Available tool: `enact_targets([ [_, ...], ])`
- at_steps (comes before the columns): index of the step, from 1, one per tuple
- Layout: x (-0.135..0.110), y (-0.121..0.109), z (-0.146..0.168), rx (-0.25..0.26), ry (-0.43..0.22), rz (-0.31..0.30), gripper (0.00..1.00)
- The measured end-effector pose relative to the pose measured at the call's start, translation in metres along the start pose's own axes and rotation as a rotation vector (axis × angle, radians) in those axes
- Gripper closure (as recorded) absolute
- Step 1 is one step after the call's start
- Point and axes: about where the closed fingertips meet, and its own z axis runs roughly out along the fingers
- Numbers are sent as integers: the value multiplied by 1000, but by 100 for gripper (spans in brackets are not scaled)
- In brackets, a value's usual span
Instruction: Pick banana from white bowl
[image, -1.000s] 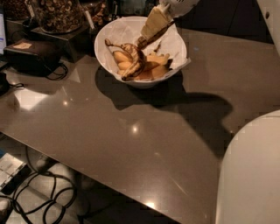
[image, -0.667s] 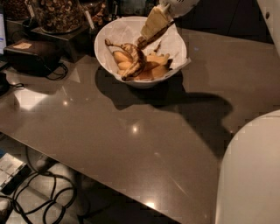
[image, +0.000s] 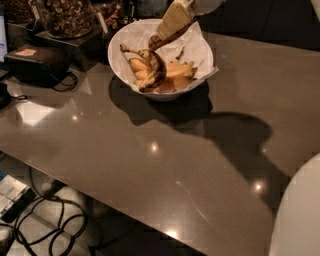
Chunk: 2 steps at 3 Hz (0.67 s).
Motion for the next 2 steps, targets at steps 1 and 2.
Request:
enact_targets([
  [1,-2,19,-17,-5,-53,-14,100],
  [2,0,19,-18,-5,-53,-12,100],
])
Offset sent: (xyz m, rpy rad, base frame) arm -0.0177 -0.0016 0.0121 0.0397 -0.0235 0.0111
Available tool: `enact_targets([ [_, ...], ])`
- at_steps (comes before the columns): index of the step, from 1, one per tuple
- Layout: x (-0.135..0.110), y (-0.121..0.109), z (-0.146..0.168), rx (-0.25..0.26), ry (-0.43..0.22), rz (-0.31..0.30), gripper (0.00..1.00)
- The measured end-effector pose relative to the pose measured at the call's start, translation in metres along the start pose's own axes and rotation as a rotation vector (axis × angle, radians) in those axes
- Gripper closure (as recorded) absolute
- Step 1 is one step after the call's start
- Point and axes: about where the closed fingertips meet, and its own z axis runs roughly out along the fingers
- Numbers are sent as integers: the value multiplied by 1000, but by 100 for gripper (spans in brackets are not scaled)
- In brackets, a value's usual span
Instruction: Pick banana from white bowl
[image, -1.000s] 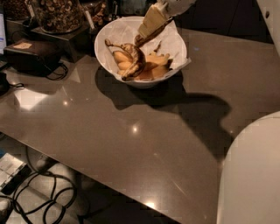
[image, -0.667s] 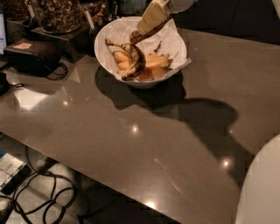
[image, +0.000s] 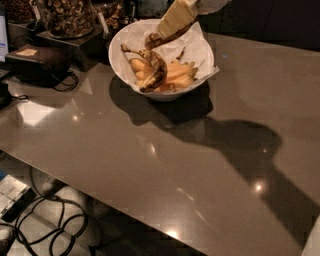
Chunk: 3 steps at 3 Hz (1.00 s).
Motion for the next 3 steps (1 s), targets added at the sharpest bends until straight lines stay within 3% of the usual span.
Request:
enact_targets([
  [1,-7,9,-1,-13,-26,-21,100],
  [2,-6,28,-8,-40,-94,-25,100],
  [3,-6,28,-8,-40,-94,-25,100],
])
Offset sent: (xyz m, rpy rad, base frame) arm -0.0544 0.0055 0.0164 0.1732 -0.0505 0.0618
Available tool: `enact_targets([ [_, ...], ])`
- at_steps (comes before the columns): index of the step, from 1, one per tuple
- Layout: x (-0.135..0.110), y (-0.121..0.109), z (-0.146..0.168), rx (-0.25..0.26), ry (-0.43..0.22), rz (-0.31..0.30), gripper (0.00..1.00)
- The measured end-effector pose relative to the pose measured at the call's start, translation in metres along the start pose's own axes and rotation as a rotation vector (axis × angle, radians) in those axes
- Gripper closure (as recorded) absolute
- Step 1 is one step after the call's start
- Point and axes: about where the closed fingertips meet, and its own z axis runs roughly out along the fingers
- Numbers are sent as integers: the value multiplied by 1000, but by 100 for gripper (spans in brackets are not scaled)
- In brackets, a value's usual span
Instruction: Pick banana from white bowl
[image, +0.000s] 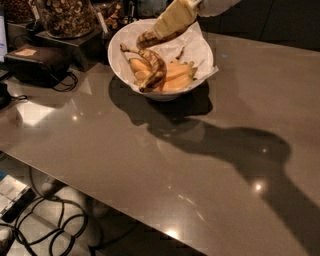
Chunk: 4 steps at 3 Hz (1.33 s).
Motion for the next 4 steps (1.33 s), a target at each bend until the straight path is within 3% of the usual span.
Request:
enact_targets([
  [2,4,49,-26,44,-99,-40,100],
  [3,4,50,-26,44,-99,-40,100],
  [4,10,64,-25,44,-102,-25,100],
])
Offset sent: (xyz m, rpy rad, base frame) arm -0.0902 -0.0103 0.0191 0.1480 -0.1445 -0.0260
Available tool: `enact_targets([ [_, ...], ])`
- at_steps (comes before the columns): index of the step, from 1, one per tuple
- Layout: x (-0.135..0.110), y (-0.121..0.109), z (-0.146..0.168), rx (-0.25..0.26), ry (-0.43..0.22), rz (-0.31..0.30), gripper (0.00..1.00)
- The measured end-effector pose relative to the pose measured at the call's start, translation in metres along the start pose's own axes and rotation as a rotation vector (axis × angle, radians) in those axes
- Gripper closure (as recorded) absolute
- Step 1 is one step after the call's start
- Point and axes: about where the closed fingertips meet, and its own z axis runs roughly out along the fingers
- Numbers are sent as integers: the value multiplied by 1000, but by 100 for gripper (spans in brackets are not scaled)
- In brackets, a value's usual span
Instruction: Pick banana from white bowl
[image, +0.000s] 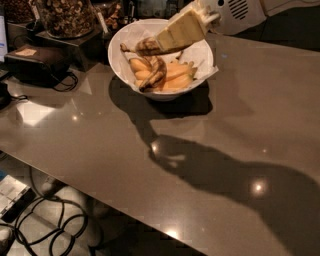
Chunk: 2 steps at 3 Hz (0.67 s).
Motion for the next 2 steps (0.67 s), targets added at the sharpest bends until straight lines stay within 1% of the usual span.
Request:
enact_targets([
  [1,10,38,6,-24,-11,38,100],
  [2,10,39,6,-24,-11,38,100],
])
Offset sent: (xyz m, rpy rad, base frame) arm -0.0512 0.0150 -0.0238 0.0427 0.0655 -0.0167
